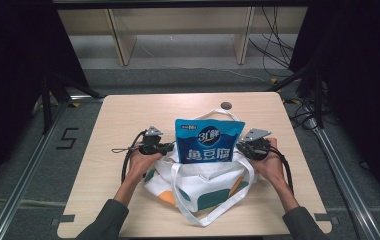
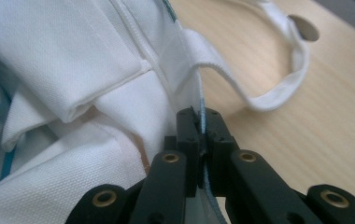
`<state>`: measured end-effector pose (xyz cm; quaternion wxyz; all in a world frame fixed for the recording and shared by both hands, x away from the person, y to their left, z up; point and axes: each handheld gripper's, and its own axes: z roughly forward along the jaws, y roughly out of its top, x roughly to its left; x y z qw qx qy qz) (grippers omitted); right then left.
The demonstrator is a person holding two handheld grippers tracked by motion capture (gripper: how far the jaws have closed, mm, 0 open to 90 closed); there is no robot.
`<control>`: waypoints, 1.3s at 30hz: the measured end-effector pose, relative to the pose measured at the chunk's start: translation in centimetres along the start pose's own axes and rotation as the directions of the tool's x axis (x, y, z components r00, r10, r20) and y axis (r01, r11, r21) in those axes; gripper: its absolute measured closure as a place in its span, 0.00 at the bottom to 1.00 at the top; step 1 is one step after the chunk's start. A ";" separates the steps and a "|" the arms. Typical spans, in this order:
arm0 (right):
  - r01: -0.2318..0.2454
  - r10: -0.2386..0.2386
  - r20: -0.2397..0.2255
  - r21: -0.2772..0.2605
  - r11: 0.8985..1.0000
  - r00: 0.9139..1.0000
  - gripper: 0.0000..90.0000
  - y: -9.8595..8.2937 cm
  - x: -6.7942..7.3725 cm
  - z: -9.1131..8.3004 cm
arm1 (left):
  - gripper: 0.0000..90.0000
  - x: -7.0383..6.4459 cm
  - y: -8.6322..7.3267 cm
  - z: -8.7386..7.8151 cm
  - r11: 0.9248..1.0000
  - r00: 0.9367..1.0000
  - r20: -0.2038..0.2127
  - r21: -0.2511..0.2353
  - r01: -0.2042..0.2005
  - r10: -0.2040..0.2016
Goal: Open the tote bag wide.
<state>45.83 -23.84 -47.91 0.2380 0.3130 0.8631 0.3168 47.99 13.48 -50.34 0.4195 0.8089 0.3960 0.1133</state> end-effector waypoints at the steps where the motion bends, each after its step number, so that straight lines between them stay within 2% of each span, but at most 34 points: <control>1: -0.005 0.005 -0.005 0.005 1.000 1.000 0.97 -0.1 0.0 0.2 | 0.93 0.0 0.0 -0.1 1.000 1.000 -0.006 0.005 -0.004 0.005; 4: -0.008 0.008 -0.001 -0.001 1.000 1.000 0.94 0.1 -0.1 -0.2 | 0.91 -0.4 0.3 -0.7 1.000 1.000 -0.018 -0.009 -0.023 0.023; 5: -0.020 0.020 0.003 -0.017 1.000 1.000 0.90 0.2 -0.2 -0.6 | 0.90 -0.5 0.4 -1.0 1.000 0.999 -0.023 -0.018 -0.023 0.023; 6: -0.055 0.054 -0.006 -0.061 0.997 0.999 0.85 0.5 -0.5 -1.4 | 0.89 -0.5 0.5 -1.2 0.999 0.999 -0.020 -0.017 -0.027 0.027; 7: -0.079 0.078 -0.016 -0.075 0.994 0.997 0.83 0.6 -0.6 -2.0 | 0.89 -0.6 0.6 -1.4 1.000 0.999 -0.022 -0.016 -0.025 0.024; 8: -0.085 0.083 -0.018 -0.095 0.992 0.996 0.81 0.9 -0.7 -2.9 | 0.89 -0.6 0.7 -1.4 0.999 0.999 -0.029 -0.025 -0.034 0.034; 9: -0.073 0.071 -0.019 -0.114 0.991 0.997 0.79 1.0 -0.8 -3.6 | 0.89 -0.6 0.7 -1.6 0.999 0.999 -0.017 -0.018 -0.038 0.038; 10: -0.101 0.095 -0.050 -0.128 0.987 0.994 0.77 1.3 -0.7 -5.1 | 0.89 -0.7 0.7 -1.6 0.999 0.999 -0.024 -0.019 -0.037 0.036; 11: -0.126 0.116 -0.074 -0.138 0.982 0.990 0.77 1.4 -0.4 -5.9 | 0.89 -0.7 0.7 -1.6 0.998 0.998 -0.028 -0.015 -0.053 0.052; 13: -0.123 0.101 -0.116 -0.205 0.971 0.988 0.77 1.6 0.1 -8.4 | 0.88 -0.7 0.8 -1.7 0.999 0.999 -0.020 -0.009 -0.043 0.043; 14: -0.123 0.093 -0.152 -0.208 0.970 0.984 0.75 1.6 0.5 -9.4 | 0.88 -0.7 0.8 -1.7 0.999 0.999 -0.022 -0.010 -0.041 0.041; 16: -0.090 0.050 -0.184 -0.215 0.973 0.982 0.72 1.5 1.1 -10.4 | 0.88 -0.8 0.8 -1.7 0.999 0.999 -0.021 -0.008 -0.049 0.049; 18: -0.060 0.003 -0.251 -0.219 0.974 0.968 0.69 1.4 1.8 -10.9 | 0.88 -0.8 0.8 -1.9 0.999 0.999 -0.019 -0.012 -0.047 0.046; 20: -0.058 -0.007 -0.316 -0.197 0.979 0.949 0.65 1.4 2.4 -10.5 | 0.88 -0.8 0.8 -1.9 0.999 0.999 -0.021 -0.017 -0.049 0.048; 21: -0.056 -0.005 -0.335 -0.172 0.984 0.942 0.63 1.4 2.8 -10.3 | 0.88 -0.9 0.7 -1.9 0.999 0.999 -0.026 -0.019 -0.048 0.047; 22: -0.038 -0.017 -0.321 -0.165 0.986 0.947 0.60 1.4 3.0 -9.9 | 0.88 -0.9 0.7 -1.9 0.999 0.998 -0.029 -0.016 -0.051 0.050; 23: -0.013 -0.037 -0.315 -0.156 0.988 0.949 0.60 1.4 3.3 -9.4 | 0.88 -0.8 0.8 -2.0 0.999 0.999 -0.012 -0.010 -0.042 0.042; 25: 0.033 -0.067 -0.323 -0.112 0.993 0.944 0.71 1.0 3.7 -8.4 | 0.88 -0.7 0.8 -1.9 0.999 0.999 -0.013 -0.011 -0.042 0.041; 27: 0.044 -0.067 -0.330 -0.078 0.996 0.942 0.80 0.5 4.1 -8.1 | 0.88 -0.8 0.6 -1.9 0.999 0.999 -0.015 -0.009 -0.038 0.037; 29: 0.099 -0.117 -0.317 -0.072 0.993 0.941 0.85 0.3 4.4 -8.3 | 0.89 -0.8 0.5 -1.7 0.999 1.000 -0.020 -0.024 -0.024 0.024; 30: 0.108 -0.125 -0.308 -0.071 0.992 0.943 0.86 0.3 4.7 -8.6 | 0.89 -0.8 0.5 -1.6 1.000 1.000 -0.018 -0.029 -0.010 0.009; 31: 0.142 -0.156 -0.307 -0.067 0.988 0.939 0.87 0.3 5.1 -9.1 | 0.90 -0.8 0.5 -1.6 1.000 1.000 -0.017 -0.027 -0.008 0.008; 32: 0.156 -0.169 -0.304 -0.066 0.986 0.937 0.87 0.3 5.4 -9.5 | 0.91 -0.9 0.4 -1.5 0.999 1.000 -0.013 -0.033 -0.010 0.010; 33: 0.173 -0.184 -0.295 -0.063 0.983 0.938 0.88 0.2 5.9 -10.0 | 0.91 -0.8 0.4 -1.5 1.000 1.000 -0.004 -0.018 -0.015 0.015; 34: 0.197 -0.208 -0.289 -0.067 0.978 0.934 0.88 0.2 6.3 -10.4 | 0.91 -0.8 0.3 -1.4 1.000 1.000 -0.005 -0.022 -0.010 0.010; 36: 0.219 -0.222 -0.297 -0.045 0.975 0.928 0.89 0.0 7.1 -10.8 | 0.91 -0.7 0.1 -1.2 1.000 1.000 -0.007 -0.018 0.001 -0.001; 37: 0.231 -0.232 -0.303 -0.042 0.972 0.924 0.89 -0.3 7.6 -10.6 | 0.91 -0.7 0.0 -1.2 1.000 1.000 -0.006 -0.009 0.000 0.000; 38: 0.245 -0.243 -0.317 -0.033 0.969 0.917 0.89 -0.6 8.0 -10.1 | 0.91 -0.7 -0.2 -1.1 1.000 1.000 -0.005 -0.005 -0.008 0.008; 39: 0.245 -0.235 -0.334 -0.012 0.969 0.913 0.89 -1.2 8.5 -9.4 | 0.92 -0.7 -0.3 -1.0 1.000 1.000 -0.009 0.004 -0.009 0.010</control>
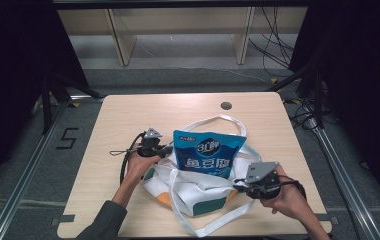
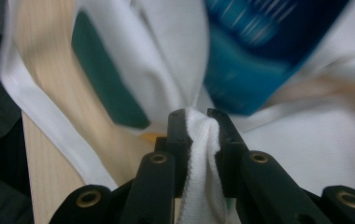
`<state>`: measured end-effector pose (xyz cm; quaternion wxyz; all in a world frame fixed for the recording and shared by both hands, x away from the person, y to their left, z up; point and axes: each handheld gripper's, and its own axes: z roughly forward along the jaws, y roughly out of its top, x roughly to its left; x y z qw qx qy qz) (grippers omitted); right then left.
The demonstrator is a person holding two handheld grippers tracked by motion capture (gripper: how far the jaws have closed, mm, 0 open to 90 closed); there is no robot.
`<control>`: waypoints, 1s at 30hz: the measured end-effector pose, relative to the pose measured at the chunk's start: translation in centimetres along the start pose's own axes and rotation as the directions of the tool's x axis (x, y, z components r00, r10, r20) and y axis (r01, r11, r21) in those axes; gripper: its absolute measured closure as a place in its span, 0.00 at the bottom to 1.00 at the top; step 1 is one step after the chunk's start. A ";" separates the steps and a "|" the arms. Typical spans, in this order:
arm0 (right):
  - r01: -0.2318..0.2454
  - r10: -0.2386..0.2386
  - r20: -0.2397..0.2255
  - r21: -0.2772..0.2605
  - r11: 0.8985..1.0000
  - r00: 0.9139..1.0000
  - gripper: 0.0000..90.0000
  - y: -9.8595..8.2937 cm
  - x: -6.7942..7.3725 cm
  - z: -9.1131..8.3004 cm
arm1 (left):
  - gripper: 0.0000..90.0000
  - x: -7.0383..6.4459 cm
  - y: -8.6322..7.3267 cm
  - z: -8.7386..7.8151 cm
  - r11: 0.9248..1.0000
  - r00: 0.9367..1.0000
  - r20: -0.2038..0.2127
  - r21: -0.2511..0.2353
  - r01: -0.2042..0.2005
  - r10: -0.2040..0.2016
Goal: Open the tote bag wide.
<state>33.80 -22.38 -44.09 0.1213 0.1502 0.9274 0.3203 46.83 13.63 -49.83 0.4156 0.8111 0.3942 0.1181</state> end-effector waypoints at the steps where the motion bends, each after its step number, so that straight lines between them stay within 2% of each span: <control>1: -0.028 0.029 -0.011 0.033 0.999 1.000 0.90 -0.7 0.3 1.2 | 0.91 0.0 -0.1 0.1 1.000 1.000 -0.001 0.011 -0.011 0.011; 2: -0.015 0.017 -0.033 0.048 0.999 0.999 0.90 -1.2 0.4 2.3 | 0.91 0.0 -0.3 0.5 0.999 1.000 -0.010 0.029 -0.025 0.026; 3: -0.037 0.040 -0.041 0.063 0.997 0.998 0.90 -2.0 0.6 3.8 | 0.91 -0.2 -0.6 0.8 0.997 0.999 -0.022 0.058 -0.045 0.047; 4: -0.073 0.075 -0.038 0.050 0.996 0.996 0.90 -2.5 0.7 4.3 | 0.92 -0.3 -0.8 1.1 0.995 0.996 -0.037 0.068 -0.074 0.077; 6: -0.088 0.090 -0.030 0.053 0.995 0.996 0.89 -2.3 0.6 3.9 | 0.90 -0.5 -0.5 0.6 0.995 0.996 -0.050 0.070 -0.067 0.070; 7: -0.050 0.052 -0.037 0.038 0.998 0.998 0.89 -2.3 0.6 4.2 | 0.85 -0.5 -0.4 0.3 0.997 0.997 -0.060 0.055 -0.051 0.054; 8: -0.055 0.057 -0.036 0.041 0.998 0.998 0.89 -2.3 0.6 4.2 | 0.82 -0.7 -0.2 -0.1 0.999 0.998 -0.063 0.027 -0.021 0.023; 9: -0.070 0.071 -0.038 0.039 0.997 0.997 0.89 -2.3 0.5 4.1 | 0.81 -1.0 0.0 -0.8 0.999 0.998 -0.059 0.017 -0.031 0.032; 10: -0.110 0.112 -0.032 0.047 0.993 0.993 0.88 -2.3 0.5 3.9 | 0.77 -1.4 0.2 -1.5 0.999 0.997 -0.061 0.014 -0.037 0.038; 11: -0.110 0.112 -0.034 0.044 0.993 0.993 0.87 -2.3 0.5 3.9 | 0.72 -1.5 0.4 -2.2 0.997 0.996 -0.059 0.028 -0.066 0.067; 12: -0.092 0.093 -0.037 0.035 0.995 0.995 0.86 -2.3 0.5 4.0 | 0.69 -2.0 0.6 -3.2 0.997 0.995 -0.056 0.014 -0.080 0.081; 13: -0.121 0.122 -0.026 0.047 0.992 0.992 0.85 -2.2 0.6 3.9 | 0.66 -2.3 0.7 -3.8 0.997 0.996 -0.056 -0.004 -0.076 0.075; 14: -0.121 0.122 -0.028 0.046 0.992 0.992 0.85 -2.2 0.6 3.9 | 0.64 -2.8 0.9 -4.9 0.997 0.996 -0.067 -0.042 -0.059 0.056; 16: -0.133 0.134 -0.032 0.039 0.990 0.990 0.84 -2.3 0.5 3.8 | 0.64 -3.3 1.0 -6.4 0.996 0.997 -0.060 -0.073 -0.047 0.043; 18: -0.136 0.137 -0.035 0.037 0.990 0.990 0.83 -2.3 0.5 3.8 | 0.65 -3.6 0.8 -7.5 0.996 0.998 -0.036 -0.074 -0.059 0.056; 22: -0.141 0.143 -0.034 0.047 0.989 0.989 0.82 -2.2 0.6 3.7 | 0.66 -5.2 -0.9 -9.0 0.995 0.997 0.063 -0.097 -0.039 0.045; 24: -0.135 0.136 -0.032 0.042 0.990 0.990 0.81 -2.2 0.6 3.9 | 0.65 -5.5 -1.4 -8.9 0.993 0.997 0.072 -0.111 -0.033 0.042; 26: -0.138 0.140 -0.031 0.044 0.989 0.990 0.81 -2.2 0.6 3.9 | 0.65 -5.8 -1.6 -8.5 0.993 0.994 0.085 -0.099 -0.061 0.069; 28: -0.157 0.158 -0.023 0.057 0.986 0.987 0.81 -2.2 0.7 3.8 | 0.67 -5.8 -1.9 -7.9 0.993 0.992 0.103 -0.101 -0.068 0.078; 29: -0.144 0.146 -0.030 0.050 0.988 0.989 0.81 -2.2 0.6 3.9 | 0.68 -5.8 -2.0 -7.8 0.993 0.992 0.099 -0.098 -0.065 0.075; 30: -0.139 0.140 -0.027 0.046 0.989 0.990 0.81 -2.1 0.6 3.9 | 0.70 -5.7 -2.1 -7.6 0.993 0.990 0.121 -0.101 -0.056 0.068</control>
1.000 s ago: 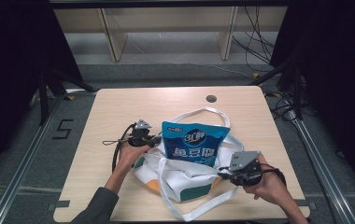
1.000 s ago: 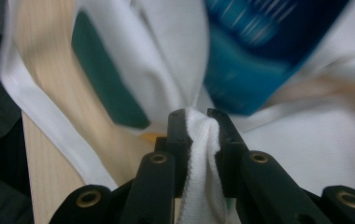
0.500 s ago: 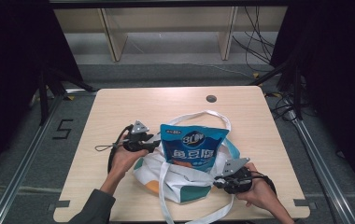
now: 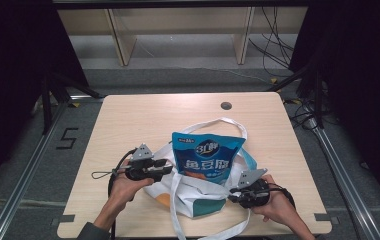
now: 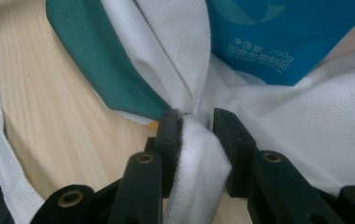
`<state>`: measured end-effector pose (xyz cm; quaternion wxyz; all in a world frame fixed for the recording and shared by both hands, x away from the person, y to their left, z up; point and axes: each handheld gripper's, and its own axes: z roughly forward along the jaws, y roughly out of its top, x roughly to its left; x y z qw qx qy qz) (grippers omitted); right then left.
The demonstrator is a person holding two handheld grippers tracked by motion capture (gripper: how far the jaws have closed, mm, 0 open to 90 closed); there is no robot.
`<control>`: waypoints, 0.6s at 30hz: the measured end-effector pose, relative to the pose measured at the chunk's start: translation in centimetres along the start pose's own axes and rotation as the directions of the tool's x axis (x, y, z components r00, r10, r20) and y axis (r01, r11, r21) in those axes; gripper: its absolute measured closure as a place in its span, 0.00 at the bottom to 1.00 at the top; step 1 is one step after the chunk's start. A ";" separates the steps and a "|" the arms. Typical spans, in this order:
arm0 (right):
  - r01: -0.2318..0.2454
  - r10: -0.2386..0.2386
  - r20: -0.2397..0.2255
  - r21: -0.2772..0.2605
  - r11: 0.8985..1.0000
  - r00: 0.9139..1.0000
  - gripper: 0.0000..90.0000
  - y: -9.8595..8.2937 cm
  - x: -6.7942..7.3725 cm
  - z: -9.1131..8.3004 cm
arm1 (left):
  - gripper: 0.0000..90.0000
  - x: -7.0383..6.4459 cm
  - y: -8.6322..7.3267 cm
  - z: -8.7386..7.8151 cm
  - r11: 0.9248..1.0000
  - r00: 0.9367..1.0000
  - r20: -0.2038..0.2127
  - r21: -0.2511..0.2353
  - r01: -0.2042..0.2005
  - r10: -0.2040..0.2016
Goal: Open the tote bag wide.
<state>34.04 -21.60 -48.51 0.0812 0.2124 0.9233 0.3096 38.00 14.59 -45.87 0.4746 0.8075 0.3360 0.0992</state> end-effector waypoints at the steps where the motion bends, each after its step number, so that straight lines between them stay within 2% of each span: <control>1: -0.004 0.004 -0.008 0.002 1.000 1.000 0.81 0.0 0.1 -0.1 | 0.74 0.0 -0.1 0.1 1.000 1.000 -0.001 -0.014 0.012 -0.012; 3: -0.017 0.017 0.005 0.011 1.000 1.000 0.81 0.0 0.0 -0.1 | 0.79 0.1 -0.4 0.1 0.999 0.999 0.024 -0.007 0.033 -0.033; 4: -0.002 0.002 -0.007 -0.001 1.000 1.000 0.81 0.0 -0.1 0.0 | 0.84 0.0 -0.6 0.3 0.999 0.999 0.025 0.000 0.045 -0.045; 5: -0.008 0.008 -0.011 0.015 1.000 1.000 0.81 0.0 -0.1 -0.1 | 0.87 -0.1 -0.8 0.4 0.999 0.999 0.024 0.009 0.038 -0.038; 6: -0.019 0.019 0.005 0.015 1.000 1.000 0.81 0.0 0.1 -0.1 | 0.90 -0.2 -1.0 0.7 1.000 1.000 0.023 0.025 0.018 -0.019; 8: 0.004 -0.004 -0.003 0.002 1.000 1.000 0.82 0.0 0.0 0.0 | 0.96 -0.6 -1.9 1.2 0.998 1.000 0.014 0.054 -0.020 0.019; 9: 0.005 -0.005 -0.007 0.002 1.000 1.000 0.82 0.0 -0.1 0.0 | 0.98 -0.7 -2.2 1.3 0.997 1.000 0.014 0.072 -0.025 0.024; 10: 0.003 -0.003 -0.001 0.003 1.000 1.000 0.82 0.0 0.0 0.0 | 0.98 -0.9 -2.5 1.2 0.998 1.000 0.013 0.067 -0.019 0.018; 13: 0.011 -0.011 0.005 0.010 1.000 1.000 0.83 0.0 0.0 0.0 | 0.98 -1.2 -3.3 0.7 0.996 0.999 0.016 0.087 -0.038 0.037; 14: 0.007 -0.007 0.000 0.012 1.000 1.000 0.84 0.0 0.0 -0.1 | 0.98 -1.4 -3.7 0.8 0.996 1.000 0.023 0.087 -0.022 0.020; 15: 0.004 -0.004 0.000 0.013 1.000 1.000 0.84 0.0 0.0 0.0 | 0.98 -1.5 -4.0 0.7 0.995 0.999 0.025 0.099 -0.032 0.030; 16: 0.023 -0.023 -0.008 0.002 1.000 1.000 0.84 0.0 -0.1 0.0 | 0.98 -1.7 -4.3 0.7 0.994 0.999 0.025 0.102 -0.038 0.035; 17: -0.006 0.006 0.009 0.016 1.000 1.000 0.84 0.0 0.1 -0.1 | 0.98 -2.0 -4.5 0.7 0.995 0.999 0.026 0.092 -0.024 0.022; 18: -0.002 0.001 0.011 0.018 1.000 1.000 0.84 -0.1 0.1 -0.2 | 0.98 -2.2 -4.7 0.6 0.996 0.999 0.033 0.091 -0.027 0.024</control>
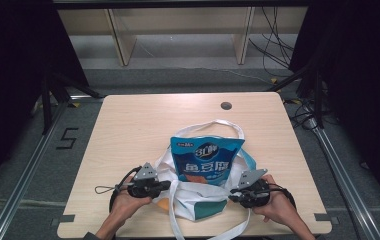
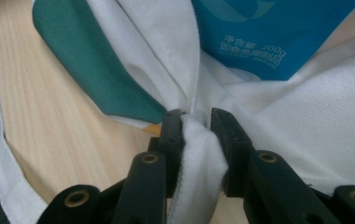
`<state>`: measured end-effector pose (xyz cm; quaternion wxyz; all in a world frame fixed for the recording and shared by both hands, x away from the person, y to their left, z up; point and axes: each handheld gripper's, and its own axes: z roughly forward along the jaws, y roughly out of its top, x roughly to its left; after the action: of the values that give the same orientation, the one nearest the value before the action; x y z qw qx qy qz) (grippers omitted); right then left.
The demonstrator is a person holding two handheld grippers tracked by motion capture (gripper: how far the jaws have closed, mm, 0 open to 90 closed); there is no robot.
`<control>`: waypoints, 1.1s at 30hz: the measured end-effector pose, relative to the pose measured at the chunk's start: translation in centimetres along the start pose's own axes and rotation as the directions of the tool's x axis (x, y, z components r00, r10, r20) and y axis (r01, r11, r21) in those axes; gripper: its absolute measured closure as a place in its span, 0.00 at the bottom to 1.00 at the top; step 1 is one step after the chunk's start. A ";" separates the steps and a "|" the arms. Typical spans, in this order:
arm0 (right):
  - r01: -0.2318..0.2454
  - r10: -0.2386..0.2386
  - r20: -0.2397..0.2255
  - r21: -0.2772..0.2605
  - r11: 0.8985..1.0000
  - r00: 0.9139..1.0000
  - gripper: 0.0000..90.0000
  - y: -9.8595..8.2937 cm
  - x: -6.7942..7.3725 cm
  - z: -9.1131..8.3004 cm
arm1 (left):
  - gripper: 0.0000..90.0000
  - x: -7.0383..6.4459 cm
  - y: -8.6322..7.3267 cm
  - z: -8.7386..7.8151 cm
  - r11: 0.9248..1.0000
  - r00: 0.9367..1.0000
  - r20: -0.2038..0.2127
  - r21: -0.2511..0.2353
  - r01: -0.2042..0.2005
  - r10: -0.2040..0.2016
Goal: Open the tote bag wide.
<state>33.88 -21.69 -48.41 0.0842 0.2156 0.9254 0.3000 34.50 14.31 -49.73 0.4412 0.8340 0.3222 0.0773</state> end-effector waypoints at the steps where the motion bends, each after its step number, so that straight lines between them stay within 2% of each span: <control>1: 0.003 -0.003 -0.004 -0.006 1.000 1.000 0.84 -0.1 0.0 -0.1 | 0.98 0.1 -0.1 -0.1 1.000 1.000 0.012 0.011 -0.006 0.006; 2: -0.008 0.008 -0.004 -0.004 1.000 1.000 0.84 -0.1 0.1 -0.1 | 0.98 0.4 -0.5 0.3 1.000 1.000 0.015 0.012 -0.001 0.001; 3: -0.023 0.023 0.004 0.002 1.000 1.000 0.84 -0.2 0.2 -0.1 | 0.98 0.8 -1.0 0.7 0.998 1.000 0.012 0.049 -0.029 0.029; 4: -0.026 0.026 0.000 -0.002 1.000 1.000 0.85 -0.2 0.1 -0.1 | 0.98 0.7 -1.5 1.4 1.000 1.000 0.004 0.025 0.017 -0.017; 5: -0.020 0.020 -0.002 -0.001 1.000 1.000 0.85 -0.1 0.1 0.1 | 0.99 0.7 -1.1 1.2 0.998 1.000 -0.010 0.065 -0.019 0.020; 6: -0.006 0.006 0.000 -0.004 1.000 1.000 0.85 0.0 0.1 0.3 | 0.99 0.2 -0.6 1.4 0.992 0.996 -0.042 0.104 -0.074 0.079; 7: -0.012 0.012 0.003 0.016 1.000 1.000 0.85 0.0 0.3 0.2 | 0.98 -0.1 -0.5 1.5 0.990 0.994 -0.059 0.112 -0.089 0.096; 8: 0.026 -0.027 -0.008 -0.012 1.000 1.000 0.85 0.0 0.1 0.4 | 0.98 -0.3 -0.4 1.5 0.986 0.990 -0.073 0.126 -0.111 0.120; 10: -0.015 0.015 0.024 0.009 1.000 1.000 0.86 0.0 0.3 0.3 | 0.98 -0.1 -0.4 1.5 0.988 0.992 -0.074 0.121 -0.096 0.105; 11: -0.020 0.020 0.021 0.007 1.000 1.000 0.86 0.0 0.3 0.3 | 0.98 -0.1 -0.4 1.6 0.990 0.992 -0.083 0.113 -0.087 0.096; 12: -0.001 0.001 0.007 -0.013 1.000 1.000 0.86 -0.1 0.1 0.4 | 0.98 0.1 -0.2 1.7 0.989 0.990 -0.093 0.114 -0.094 0.105; 15: -0.022 0.022 0.017 -0.011 1.000 1.000 0.87 0.2 0.1 0.6 | 0.98 0.7 0.6 2.4 0.983 0.979 -0.143 0.135 -0.125 0.144; 16: -0.015 0.016 0.023 -0.019 1.000 1.000 0.87 0.3 0.0 0.7 | 0.97 1.2 1.0 2.8 0.984 0.978 -0.155 0.132 -0.120 0.141; 17: 0.022 -0.022 0.024 -0.020 1.000 0.999 0.87 0.6 -0.5 1.0 | 0.97 1.6 1.2 3.0 0.985 0.977 -0.163 0.128 -0.118 0.138; 18: -0.023 0.023 0.041 -0.016 1.000 0.999 0.87 0.7 -0.5 1.1 | 0.97 2.0 1.5 3.3 0.986 0.976 -0.171 0.121 -0.112 0.132; 21: -0.035 0.036 0.069 -0.017 0.999 0.997 0.87 1.2 -1.4 1.6 | 0.97 2.8 2.0 3.8 0.987 0.974 -0.186 0.120 -0.105 0.126; 22: -0.036 0.038 0.074 -0.018 0.999 0.997 0.87 1.3 -1.7 1.7 | 0.97 3.1 2.2 4.0 0.988 0.976 -0.183 0.116 -0.101 0.121; 23: -0.015 0.017 0.081 -0.028 0.999 0.997 0.87 1.4 -2.2 1.8 | 0.97 3.6 2.3 4.1 0.991 0.979 -0.177 0.103 -0.085 0.103; 24: -0.040 0.042 0.076 -0.030 0.999 0.996 0.87 1.5 -2.5 1.9 | 0.97 3.8 2.3 4.2 0.994 0.981 -0.176 0.089 -0.070 0.085; 26: -0.051 0.054 0.075 -0.038 0.998 0.996 0.87 1.6 -3.1 2.1 | 0.97 4.4 2.5 4.4 0.996 0.982 -0.178 0.075 -0.057 0.069; 31: -0.052 0.056 0.101 -0.042 0.998 0.993 0.87 2.5 -4.6 2.8 | 0.96 5.5 2.9 4.8 0.995 0.974 -0.212 0.073 -0.070 0.084; 33: -0.064 0.070 0.112 -0.055 0.996 0.991 0.87 2.7 -5.1 3.1 | 0.96 5.9 3.1 5.0 0.996 0.976 -0.205 0.066 -0.061 0.074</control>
<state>40.28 -20.37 -49.20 0.1322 0.2610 0.9033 0.3138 42.62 13.21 -51.22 0.3772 0.8447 0.3400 0.1690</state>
